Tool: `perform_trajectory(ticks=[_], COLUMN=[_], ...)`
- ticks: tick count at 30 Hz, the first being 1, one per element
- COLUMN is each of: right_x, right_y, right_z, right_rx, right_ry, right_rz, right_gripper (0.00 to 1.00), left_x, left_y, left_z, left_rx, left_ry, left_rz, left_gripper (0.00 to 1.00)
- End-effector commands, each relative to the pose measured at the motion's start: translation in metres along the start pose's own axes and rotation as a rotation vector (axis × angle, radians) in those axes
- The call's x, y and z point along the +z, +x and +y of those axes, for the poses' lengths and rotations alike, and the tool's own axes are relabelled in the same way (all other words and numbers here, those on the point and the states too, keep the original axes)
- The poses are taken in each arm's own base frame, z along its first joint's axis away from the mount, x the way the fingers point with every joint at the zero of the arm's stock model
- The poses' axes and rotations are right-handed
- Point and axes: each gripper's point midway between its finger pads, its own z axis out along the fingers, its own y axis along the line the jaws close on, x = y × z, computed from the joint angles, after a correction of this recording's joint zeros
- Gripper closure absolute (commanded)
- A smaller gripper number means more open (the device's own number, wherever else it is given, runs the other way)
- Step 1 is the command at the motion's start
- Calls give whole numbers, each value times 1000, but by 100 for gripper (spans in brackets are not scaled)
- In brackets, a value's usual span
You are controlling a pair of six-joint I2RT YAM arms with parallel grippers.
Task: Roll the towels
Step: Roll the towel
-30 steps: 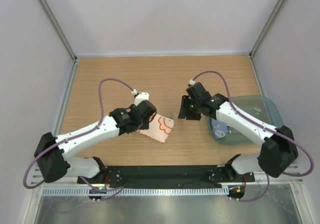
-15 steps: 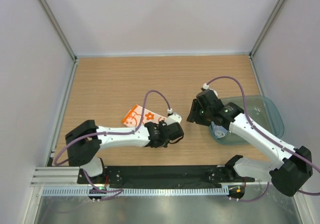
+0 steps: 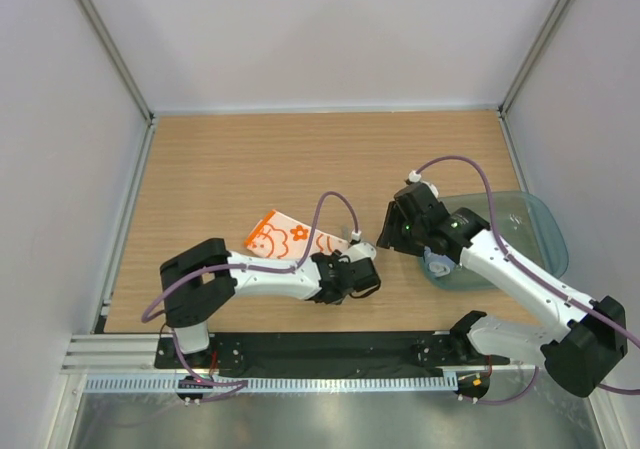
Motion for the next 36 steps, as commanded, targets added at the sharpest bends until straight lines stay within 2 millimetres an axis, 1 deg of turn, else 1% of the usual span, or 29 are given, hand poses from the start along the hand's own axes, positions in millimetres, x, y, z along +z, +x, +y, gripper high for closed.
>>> perform_trajectory(ticks=[1, 3, 6, 8, 10, 11, 14, 15, 17, 18, 20, 21, 23, 24, 25, 26, 27, 28, 29, 30, 31, 33, 34, 36], right_x=[2, 3, 5, 7, 7, 7, 8, 8, 7, 8, 11, 14, 22, 30, 35, 39, 44, 53, 58, 61, 70, 76, 84, 93], right_y=[-4, -5, -4, -4, -4, -5, -6, -6, -7, -7, -8, -5, -3, 9, 7, 9, 12, 16, 18, 19, 23, 23, 29, 32], right_z=[0, 2, 3, 4, 3, 4, 3, 3, 4, 5, 8, 11, 23, 29, 41, 46, 56, 57, 58, 63, 62, 68, 69, 71], right_rx=[6, 3, 0, -5, -10, -10, -15, -18, -23, -23, -20, -16, 9, 20, 50, 63, 75, 86, 97, 98, 100, 107, 109, 122], right_ry=[5, 2, 1, 2, 5, 5, 7, 8, 8, 8, -2, -13, -62, -96, -142, -166, -217, -213, -214, -230, -217, -231, -231, -235], right_rz=[-17, -16, -10, -5, -6, -6, -6, -4, -4, -3, -3, 17, 34, 93, 92, 106, 121, 143, 155, 167, 191, 201, 230, 246], right_gripper=[46, 46, 46, 46, 46, 46, 46, 46, 45, 45, 44, 44, 41, 40, 38, 37, 36, 33, 32, 31, 31, 30, 30, 30], left_x=[-1, 1, 5, 9, 13, 16, 20, 21, 21, 20, 17, 13, 11, 7, 6, 4, 3, -1, -1, -5, -6, -7, -9, -10], left_y=[-21, -20, -16, -11, -7, 0, 7, 8, 9, 8, 5, 2, 3, -3, 0, -3, -4, -5, -7, -9, -10, -10, -12, -14], left_z=[0, 3, 6, 5, 3, 3, 1, 1, 2, 2, 3, 2, 3, 3, 4, 5, 6, 8, 10, 10, 11, 14, 15, 18], left_rx=[-4, 5, 22, 26, 24, 29, 20, 17, 15, 10, 1, -7, -22, -43, -48, -62, -69, -77, -87, -97, -102, -114, -124, -133], left_ry=[-30, -48, -72, -75, -70, -69, -57, -56, -56, -53, -42, -26, -8, 16, 24, 34, 41, 48, 50, 61, 66, 74, 83, 89], left_rz=[-70, -69, -57, -41, -33, -20, -13, -13, -12, -18, -26, -37, -38, -57, -56, -64, -69, -76, -81, -90, -93, -95, -101, -106], left_gripper=[57, 53, 51, 53, 58, 60, 72, 79, 88, 94, 100, 100, 100, 100, 99, 100, 99, 100, 100, 100, 100, 100, 100, 100])
